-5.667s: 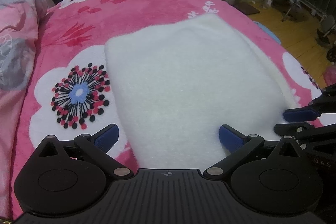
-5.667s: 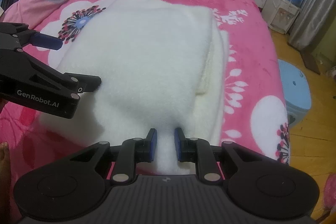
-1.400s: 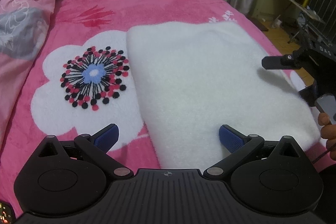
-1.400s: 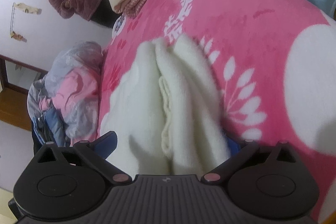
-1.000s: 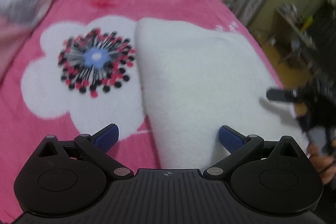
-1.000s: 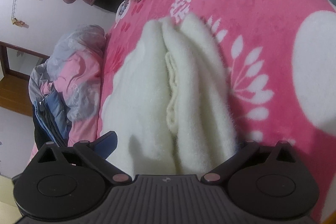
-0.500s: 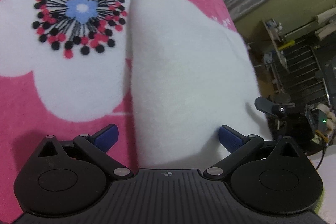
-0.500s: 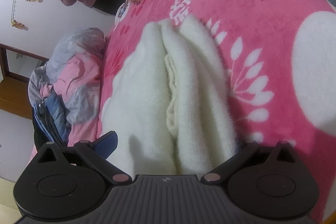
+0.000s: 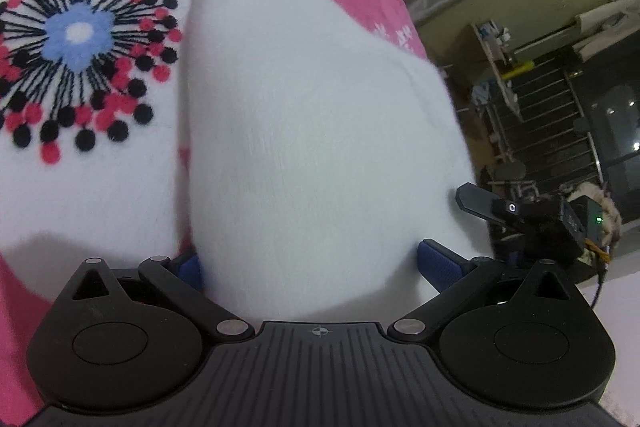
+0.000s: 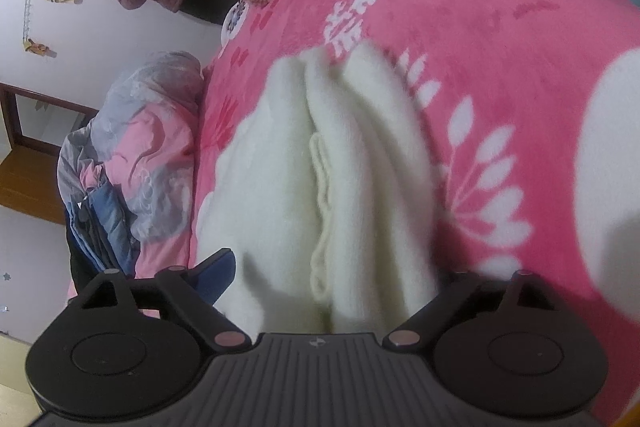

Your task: Fold clothes

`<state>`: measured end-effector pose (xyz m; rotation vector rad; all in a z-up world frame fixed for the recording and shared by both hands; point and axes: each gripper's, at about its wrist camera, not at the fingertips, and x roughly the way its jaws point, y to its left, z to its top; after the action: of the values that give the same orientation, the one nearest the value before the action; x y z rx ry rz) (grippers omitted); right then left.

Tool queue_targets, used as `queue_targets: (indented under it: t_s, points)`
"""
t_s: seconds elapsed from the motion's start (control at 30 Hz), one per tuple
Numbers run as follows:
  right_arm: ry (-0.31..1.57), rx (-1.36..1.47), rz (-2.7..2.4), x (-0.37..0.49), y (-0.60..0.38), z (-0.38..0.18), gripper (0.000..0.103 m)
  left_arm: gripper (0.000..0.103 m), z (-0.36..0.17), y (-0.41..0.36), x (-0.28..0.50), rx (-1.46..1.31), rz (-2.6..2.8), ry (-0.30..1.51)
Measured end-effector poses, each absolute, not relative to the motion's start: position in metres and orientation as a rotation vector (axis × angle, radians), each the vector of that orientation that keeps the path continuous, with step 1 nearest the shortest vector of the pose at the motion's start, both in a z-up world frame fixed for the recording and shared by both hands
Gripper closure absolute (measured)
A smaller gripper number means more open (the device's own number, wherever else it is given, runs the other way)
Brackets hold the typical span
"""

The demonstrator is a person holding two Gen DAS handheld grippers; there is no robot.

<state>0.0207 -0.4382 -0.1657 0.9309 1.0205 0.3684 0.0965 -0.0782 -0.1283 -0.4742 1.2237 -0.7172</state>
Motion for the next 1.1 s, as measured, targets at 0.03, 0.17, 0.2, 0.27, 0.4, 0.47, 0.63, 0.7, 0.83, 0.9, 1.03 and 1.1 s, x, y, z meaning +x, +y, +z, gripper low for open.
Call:
queue_targets:
  t_s: [0.03,0.17,0.2,0.27,0.4,0.47,0.63,0.7,0.83,0.9,1.03,1.1]
  points:
    - [1.025,0.930,0.370,0.024,-0.438,-0.166,0.010,0.000,-0.130,-0.079,0.099,-0.492,-0.719,1.223]
    - [1.030,0.911,0.383,0.033,-0.435,-0.167,0.010,0.000,-0.138,-0.076,0.107,-0.567,-0.728,1.214]
    - [1.028,0.901,0.389,0.032,-0.434,-0.167,0.010,0.000,-0.138,-0.075,0.105,-0.576,-0.738,1.207]
    - [1.018,0.872,0.404,0.027,-0.434,-0.166,0.015,0.001,-0.139,-0.071,0.101,-0.589,-0.763,1.190]
    - [1.031,0.866,0.432,0.014,-0.437,-0.164,0.023,0.004,-0.143,-0.057,0.091,-0.635,-0.812,1.167]
    - [1.041,0.857,0.455,0.010,-0.438,-0.163,0.025,0.006,-0.146,-0.049,0.086,-0.661,-0.834,1.158]
    - [1.055,0.887,0.490,0.026,-0.440,-0.170,0.026,0.006,-0.149,-0.047,0.092,-0.703,-0.848,1.149]
    - [1.056,0.896,0.497,0.036,-0.438,-0.172,0.026,0.005,-0.148,-0.054,0.097,-0.696,-0.835,1.154]
    - [1.046,0.872,0.478,0.037,-0.431,-0.165,0.028,0.005,-0.135,-0.059,0.095,-0.640,-0.818,1.156]
    - [1.031,0.842,0.466,0.032,-0.427,-0.156,0.036,0.007,-0.128,-0.056,0.092,-0.624,-0.815,1.151]
    - [0.993,0.808,0.469,0.028,-0.421,-0.139,0.041,0.008,-0.115,-0.060,0.094,-0.599,-0.819,1.127]
    - [0.978,0.797,0.467,0.028,-0.418,-0.132,0.041,0.008,-0.109,-0.062,0.097,-0.574,-0.825,1.107]
